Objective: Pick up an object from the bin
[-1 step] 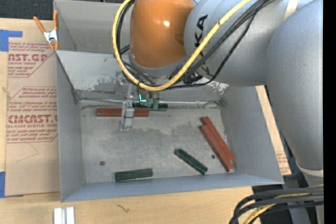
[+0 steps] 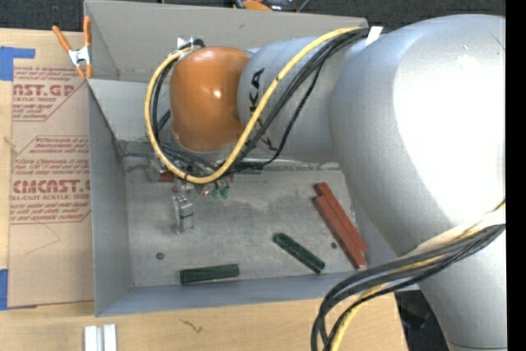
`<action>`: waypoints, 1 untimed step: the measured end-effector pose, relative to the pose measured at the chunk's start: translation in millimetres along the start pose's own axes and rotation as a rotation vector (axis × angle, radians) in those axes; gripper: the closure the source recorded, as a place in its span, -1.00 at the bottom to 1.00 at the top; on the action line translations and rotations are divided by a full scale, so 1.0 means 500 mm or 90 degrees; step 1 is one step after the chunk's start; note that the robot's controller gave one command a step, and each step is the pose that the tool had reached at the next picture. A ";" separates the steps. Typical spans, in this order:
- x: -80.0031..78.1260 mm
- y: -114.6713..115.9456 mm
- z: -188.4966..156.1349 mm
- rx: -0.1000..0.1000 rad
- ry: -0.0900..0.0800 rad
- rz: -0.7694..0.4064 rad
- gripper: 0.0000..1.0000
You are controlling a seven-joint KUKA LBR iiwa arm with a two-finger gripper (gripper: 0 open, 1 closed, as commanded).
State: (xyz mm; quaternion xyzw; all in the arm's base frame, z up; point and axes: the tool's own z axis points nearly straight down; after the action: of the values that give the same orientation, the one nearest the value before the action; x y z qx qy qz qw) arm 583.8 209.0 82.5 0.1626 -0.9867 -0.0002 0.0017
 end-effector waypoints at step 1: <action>0.032 -0.141 -0.033 0.002 -0.003 0.007 -1.00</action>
Offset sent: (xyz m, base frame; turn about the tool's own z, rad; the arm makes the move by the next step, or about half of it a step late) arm 0.0062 -0.0676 0.0161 0.0045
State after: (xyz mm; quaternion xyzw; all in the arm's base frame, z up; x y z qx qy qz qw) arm 591.3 137.1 99.2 0.1575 -0.9875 0.0012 -0.0012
